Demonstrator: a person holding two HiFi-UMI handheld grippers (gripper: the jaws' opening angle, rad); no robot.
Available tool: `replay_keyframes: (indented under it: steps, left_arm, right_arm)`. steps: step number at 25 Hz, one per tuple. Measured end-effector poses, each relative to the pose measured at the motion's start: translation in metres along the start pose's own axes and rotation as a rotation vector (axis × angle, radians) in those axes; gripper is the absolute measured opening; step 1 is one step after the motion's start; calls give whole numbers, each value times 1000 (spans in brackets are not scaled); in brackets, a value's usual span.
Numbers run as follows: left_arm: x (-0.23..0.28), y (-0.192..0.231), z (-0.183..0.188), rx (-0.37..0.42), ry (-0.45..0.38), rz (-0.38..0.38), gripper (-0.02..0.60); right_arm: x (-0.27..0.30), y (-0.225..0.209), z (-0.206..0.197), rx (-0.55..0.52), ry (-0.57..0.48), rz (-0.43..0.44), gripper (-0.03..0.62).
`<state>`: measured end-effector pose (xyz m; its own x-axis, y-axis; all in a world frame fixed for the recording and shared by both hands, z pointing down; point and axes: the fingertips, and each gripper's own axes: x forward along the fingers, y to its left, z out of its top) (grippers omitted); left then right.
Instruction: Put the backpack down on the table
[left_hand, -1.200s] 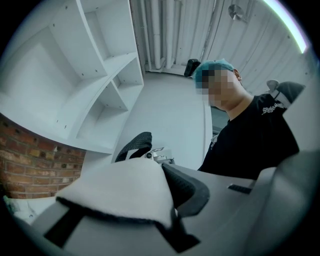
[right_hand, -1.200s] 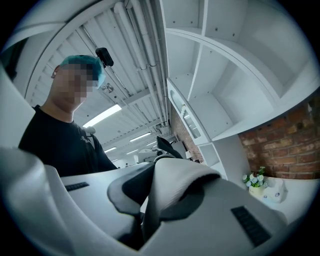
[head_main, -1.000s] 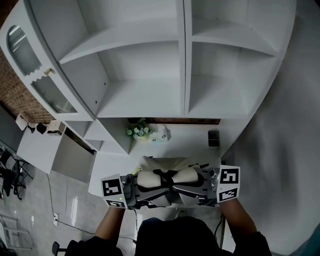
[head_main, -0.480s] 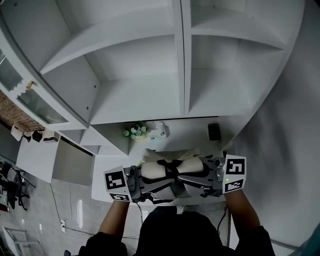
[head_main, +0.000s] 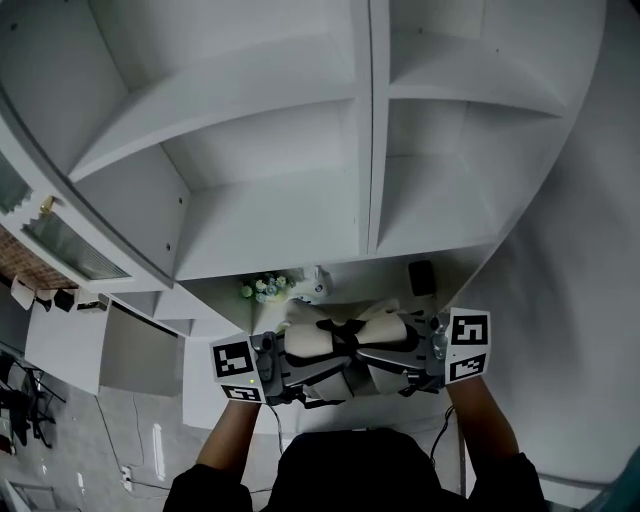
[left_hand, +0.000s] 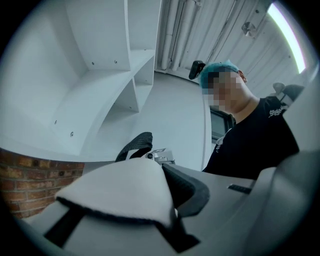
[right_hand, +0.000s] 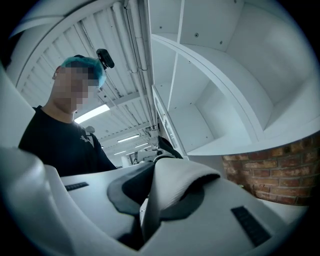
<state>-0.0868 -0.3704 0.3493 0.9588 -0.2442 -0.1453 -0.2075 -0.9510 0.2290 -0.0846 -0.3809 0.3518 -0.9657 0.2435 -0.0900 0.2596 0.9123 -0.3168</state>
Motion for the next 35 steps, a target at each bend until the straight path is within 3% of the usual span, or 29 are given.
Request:
replay_keyframes:
  steps: [7,16,19,24,29,35]
  left_arm:
    - [-2,24,12,37,0,-10,44]
    - [-7,42,-10,0,26,-3,44]
    - [-7,48,-26,-38,51,15,44]
    - [-13,50,-43,-33,36,43,46]
    - [-18,54,-66,-44,60,81,46]
    - [-28,66,-100,-88,90,129,46]
  right_arm:
    - [5,-22,13,-25,-8,-36,48]
    - [3,-42,-9,33,-14,-47,48]
    - [1,-50,-24,52,4,-58,49]
    - [2,-54,-42,93,3,-58,49]
    - [2,-61,-65,92,33,-115,49]
    - [4,-78,-101,162,58,-155,49]
